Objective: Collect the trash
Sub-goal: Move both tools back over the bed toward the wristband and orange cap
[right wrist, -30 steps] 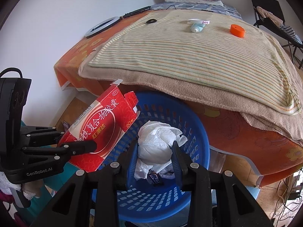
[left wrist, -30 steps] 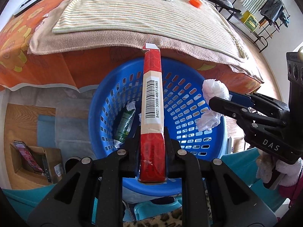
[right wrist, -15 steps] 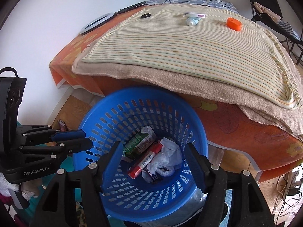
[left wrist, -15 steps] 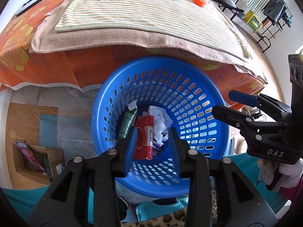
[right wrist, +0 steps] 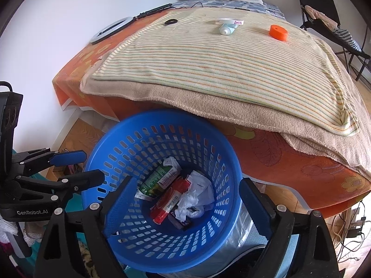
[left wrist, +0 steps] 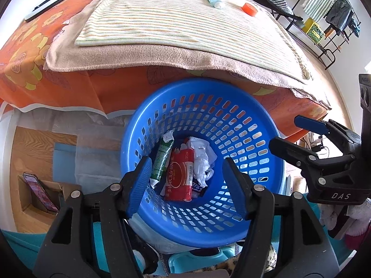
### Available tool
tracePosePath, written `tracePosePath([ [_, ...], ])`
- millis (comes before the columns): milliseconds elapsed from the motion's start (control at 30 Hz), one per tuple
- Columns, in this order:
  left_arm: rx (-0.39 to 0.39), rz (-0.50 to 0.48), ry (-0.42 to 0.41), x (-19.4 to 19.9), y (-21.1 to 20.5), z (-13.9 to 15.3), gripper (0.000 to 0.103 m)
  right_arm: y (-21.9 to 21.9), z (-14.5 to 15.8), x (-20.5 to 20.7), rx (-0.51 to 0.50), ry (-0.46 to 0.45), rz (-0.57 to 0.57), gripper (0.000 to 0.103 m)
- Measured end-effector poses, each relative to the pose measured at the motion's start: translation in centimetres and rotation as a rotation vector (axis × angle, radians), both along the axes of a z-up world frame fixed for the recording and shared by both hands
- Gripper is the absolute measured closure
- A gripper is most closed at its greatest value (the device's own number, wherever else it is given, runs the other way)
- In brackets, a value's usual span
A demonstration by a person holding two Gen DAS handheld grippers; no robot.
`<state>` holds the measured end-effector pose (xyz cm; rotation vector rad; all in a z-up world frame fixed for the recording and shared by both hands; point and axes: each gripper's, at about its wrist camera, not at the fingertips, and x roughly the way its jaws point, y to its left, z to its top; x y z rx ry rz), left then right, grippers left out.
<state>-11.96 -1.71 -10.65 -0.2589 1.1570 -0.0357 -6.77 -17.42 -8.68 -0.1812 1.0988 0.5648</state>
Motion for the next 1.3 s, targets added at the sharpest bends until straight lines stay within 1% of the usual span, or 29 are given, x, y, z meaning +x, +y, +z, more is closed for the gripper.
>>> tracePosePath([
  [233,0.002,0.002,0.0,0.3,0.1,0.1,0.038,0.1,0.6,0.0,-0.035,-0.043,-0.01,0.005],
  [433,0.012,0.001,-0.009,1.0,0.1,0.4,0.038,0.0,1.2,0.2,-0.06,-0.073,-0.029,0.004],
  [567,0.021,-0.006,-0.017,1.6,0.1,0.7,0.038,-0.3,1.8,0.8,-0.058,-0.082,-0.048,0.004],
  [767,0.036,-0.018,-0.038,3.3,0.3,1.8,0.038,-1.2,2.9,2.3,-0.015,-0.06,-0.093,0.003],
  [900,0.041,-0.024,-0.057,4.8,0.5,2.8,0.038,-2.1,3.4,3.9,0.0,-0.031,-0.147,0.002],
  [1000,0.04,-0.03,-0.072,6.1,0.7,3.6,0.038,-2.8,3.9,5.3,0.032,-0.006,-0.181,0.002],
  [1067,0.038,-0.034,-0.082,7.0,0.8,4.1,0.038,-3.3,4.4,6.2,0.048,-0.005,-0.199,0.002],
  [1200,0.04,-0.042,-0.104,9.1,1.1,5.3,0.038,-3.9,5.9,8.3,0.057,-0.05,-0.222,0.002],
  [1300,0.048,-0.044,-0.125,10.8,1.3,6.0,0.038,-4.1,7.1,9.9,0.058,-0.107,-0.222,0.002],
])
